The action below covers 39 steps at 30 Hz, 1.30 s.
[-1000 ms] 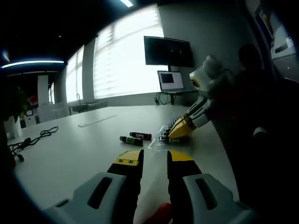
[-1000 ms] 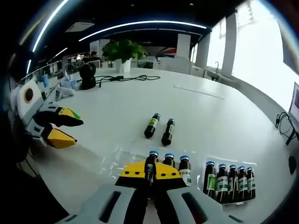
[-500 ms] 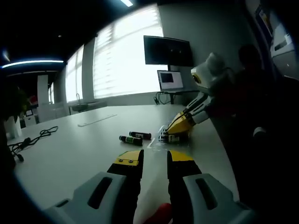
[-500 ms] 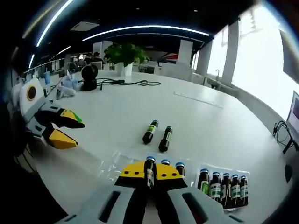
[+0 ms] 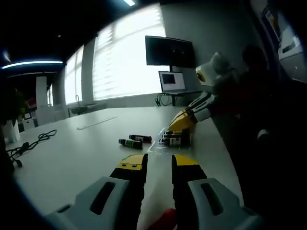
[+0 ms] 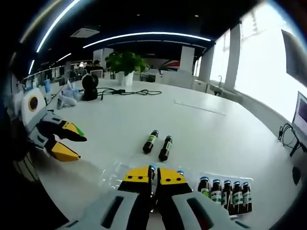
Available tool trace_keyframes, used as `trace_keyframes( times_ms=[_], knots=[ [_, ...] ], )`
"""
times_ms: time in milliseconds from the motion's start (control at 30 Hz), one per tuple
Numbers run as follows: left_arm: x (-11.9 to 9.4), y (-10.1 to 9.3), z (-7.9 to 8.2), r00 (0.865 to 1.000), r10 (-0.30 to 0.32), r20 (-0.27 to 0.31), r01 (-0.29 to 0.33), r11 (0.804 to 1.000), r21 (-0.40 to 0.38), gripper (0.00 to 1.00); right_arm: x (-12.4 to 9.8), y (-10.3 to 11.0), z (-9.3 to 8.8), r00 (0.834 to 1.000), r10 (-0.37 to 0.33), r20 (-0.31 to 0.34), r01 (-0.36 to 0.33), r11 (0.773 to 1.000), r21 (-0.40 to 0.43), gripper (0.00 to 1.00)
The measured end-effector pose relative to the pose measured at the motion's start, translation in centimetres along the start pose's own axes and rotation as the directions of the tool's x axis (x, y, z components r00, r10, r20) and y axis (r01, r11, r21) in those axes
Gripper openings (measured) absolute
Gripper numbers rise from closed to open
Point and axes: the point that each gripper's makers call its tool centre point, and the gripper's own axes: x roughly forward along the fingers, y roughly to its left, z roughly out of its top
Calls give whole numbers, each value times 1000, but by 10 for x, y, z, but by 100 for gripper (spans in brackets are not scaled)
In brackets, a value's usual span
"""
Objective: Grip medicine bottles put into box
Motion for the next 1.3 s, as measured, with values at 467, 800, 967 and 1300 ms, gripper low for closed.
trace_keyframes(
  times_ms=[467,800,967,1300],
  knots=[
    [4,3,4,1000,-27,-12,27,999,-31,14,1,-4,5,999,11,37,-11,1000,10,4],
    [1,-3,-7,998,-56,-20,56,998,-29,16,22,-11,20,999,-1,42,1,1000,5,5],
    [-1,-1,-3,999,-47,-8,47,998,-30,17,34,-12,24,999,16,34,-16,1000,3,5],
    [-2,-1,1,999,-46,10,47,998,-42,17,61,-22,24,999,36,-11,-35,999,25,7]
  ],
)
